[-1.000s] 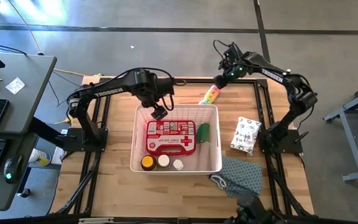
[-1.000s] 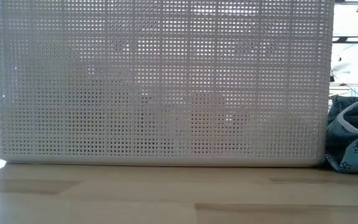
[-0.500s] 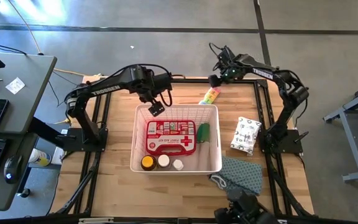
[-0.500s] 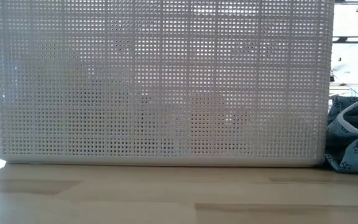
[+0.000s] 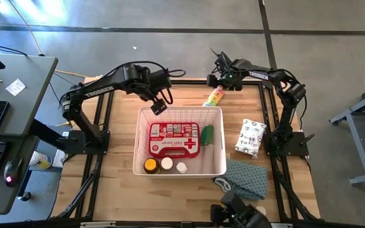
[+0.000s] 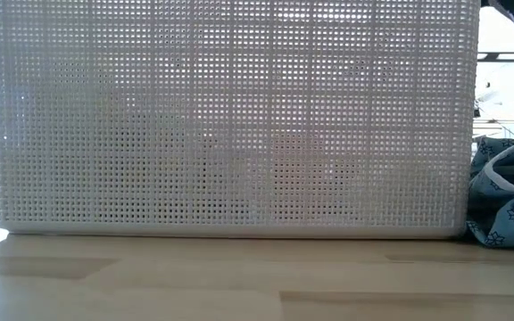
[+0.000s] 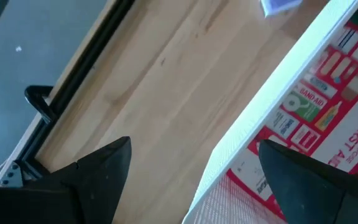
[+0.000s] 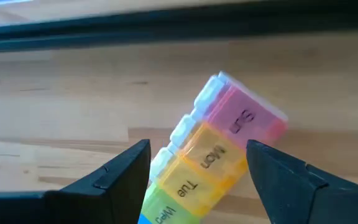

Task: Pick & place medical supplies in basket/bin
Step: Put the medicine organizer into the white container

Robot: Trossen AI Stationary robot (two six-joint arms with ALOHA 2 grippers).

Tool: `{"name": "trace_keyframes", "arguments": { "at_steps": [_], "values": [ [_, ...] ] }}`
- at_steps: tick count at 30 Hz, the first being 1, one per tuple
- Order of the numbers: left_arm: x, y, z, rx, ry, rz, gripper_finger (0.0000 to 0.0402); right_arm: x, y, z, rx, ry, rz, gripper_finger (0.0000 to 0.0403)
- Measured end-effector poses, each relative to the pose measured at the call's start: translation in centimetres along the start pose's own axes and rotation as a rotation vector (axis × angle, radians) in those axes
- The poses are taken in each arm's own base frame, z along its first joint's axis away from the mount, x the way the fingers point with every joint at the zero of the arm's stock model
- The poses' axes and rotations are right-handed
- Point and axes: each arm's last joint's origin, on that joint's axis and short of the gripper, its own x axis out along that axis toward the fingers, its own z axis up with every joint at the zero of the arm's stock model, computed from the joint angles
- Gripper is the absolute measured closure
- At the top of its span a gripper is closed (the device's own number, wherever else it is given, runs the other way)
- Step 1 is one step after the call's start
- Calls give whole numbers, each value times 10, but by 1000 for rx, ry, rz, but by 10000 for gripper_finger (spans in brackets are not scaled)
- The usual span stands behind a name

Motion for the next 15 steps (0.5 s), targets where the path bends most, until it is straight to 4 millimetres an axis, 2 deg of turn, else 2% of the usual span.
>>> {"name": "trace_keyframes", "arguments": {
  "at_steps": [7,15],
  "values": [
    [-10,4,-5,-5,-31,-8,16,23,9,-24,97,93,-83,147],
    [-19,8,-8,-22,-66,-12,16,36,24,-42,90,105,-98,147]
  ]
}}
